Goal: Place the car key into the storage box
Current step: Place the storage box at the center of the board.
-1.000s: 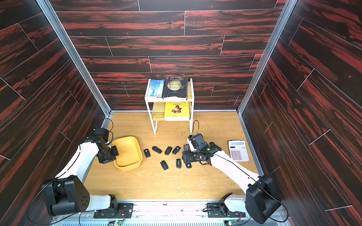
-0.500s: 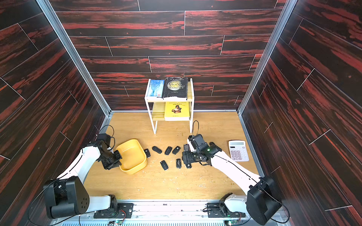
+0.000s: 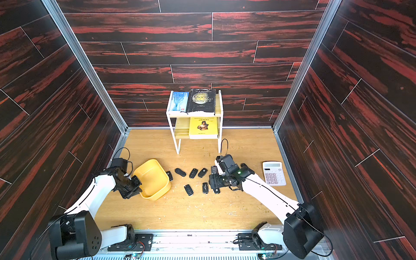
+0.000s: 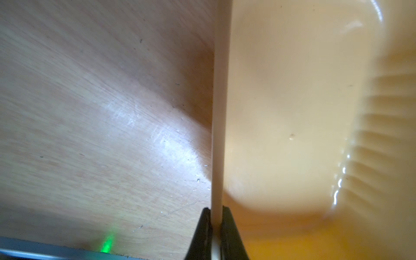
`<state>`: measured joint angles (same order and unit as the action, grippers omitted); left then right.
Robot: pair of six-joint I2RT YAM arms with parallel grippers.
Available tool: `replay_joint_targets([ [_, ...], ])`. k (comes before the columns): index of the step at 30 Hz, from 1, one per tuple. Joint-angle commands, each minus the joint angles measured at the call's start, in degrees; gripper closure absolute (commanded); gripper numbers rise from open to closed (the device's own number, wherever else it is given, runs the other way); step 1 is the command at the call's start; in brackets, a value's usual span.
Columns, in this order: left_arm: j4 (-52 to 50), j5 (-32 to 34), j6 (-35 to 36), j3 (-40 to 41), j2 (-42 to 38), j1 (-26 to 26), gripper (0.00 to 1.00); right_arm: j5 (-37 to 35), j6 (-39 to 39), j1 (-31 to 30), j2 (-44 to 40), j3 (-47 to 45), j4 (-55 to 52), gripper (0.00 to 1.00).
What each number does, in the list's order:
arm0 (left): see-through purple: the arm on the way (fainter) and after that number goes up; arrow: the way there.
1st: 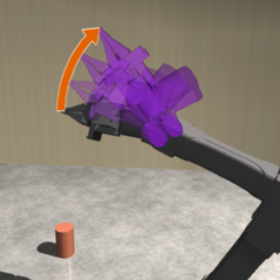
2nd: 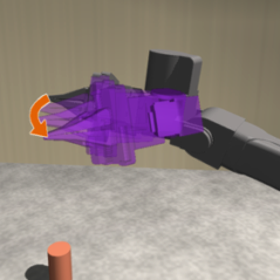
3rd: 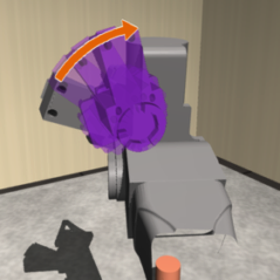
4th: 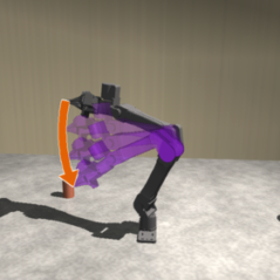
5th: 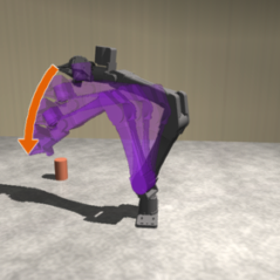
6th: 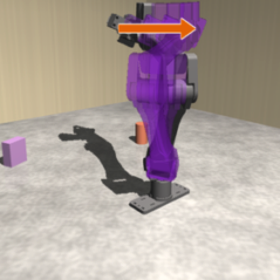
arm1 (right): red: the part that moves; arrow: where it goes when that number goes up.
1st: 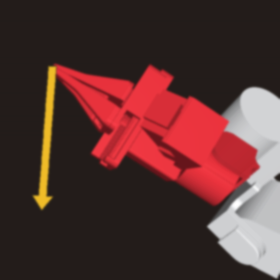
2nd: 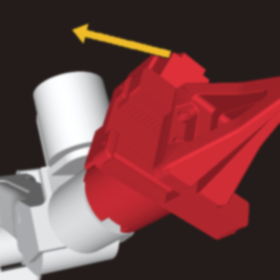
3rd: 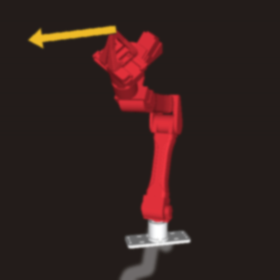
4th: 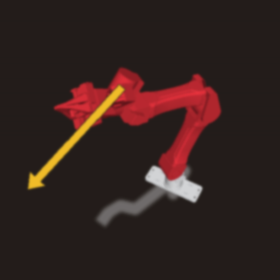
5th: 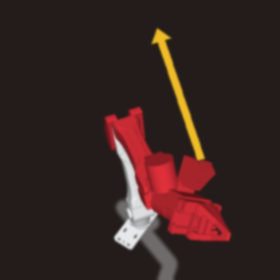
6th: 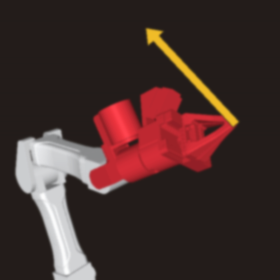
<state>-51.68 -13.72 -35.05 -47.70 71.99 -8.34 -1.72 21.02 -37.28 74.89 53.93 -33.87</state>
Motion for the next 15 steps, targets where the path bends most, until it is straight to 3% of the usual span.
replay_joint_targets([
  [1,-5.90,1.63,-0.79,0.59,-1.85,0.42,1.00,0.05,0.52,-0.51,0.60,0.91,-0.50,0.10],
  [11,-13.87,6.55,0.42,0.73,-4.76,1.73,1.00,-0.04,0.96,-0.84,0.66,0.24,0.17,0.10],
  [15,-11.96,7.01,-1.20,2.05,-4.31,1.74,1.00,0.56,1.31,-0.96,0.68,-0.94,1.31,0.10],
])
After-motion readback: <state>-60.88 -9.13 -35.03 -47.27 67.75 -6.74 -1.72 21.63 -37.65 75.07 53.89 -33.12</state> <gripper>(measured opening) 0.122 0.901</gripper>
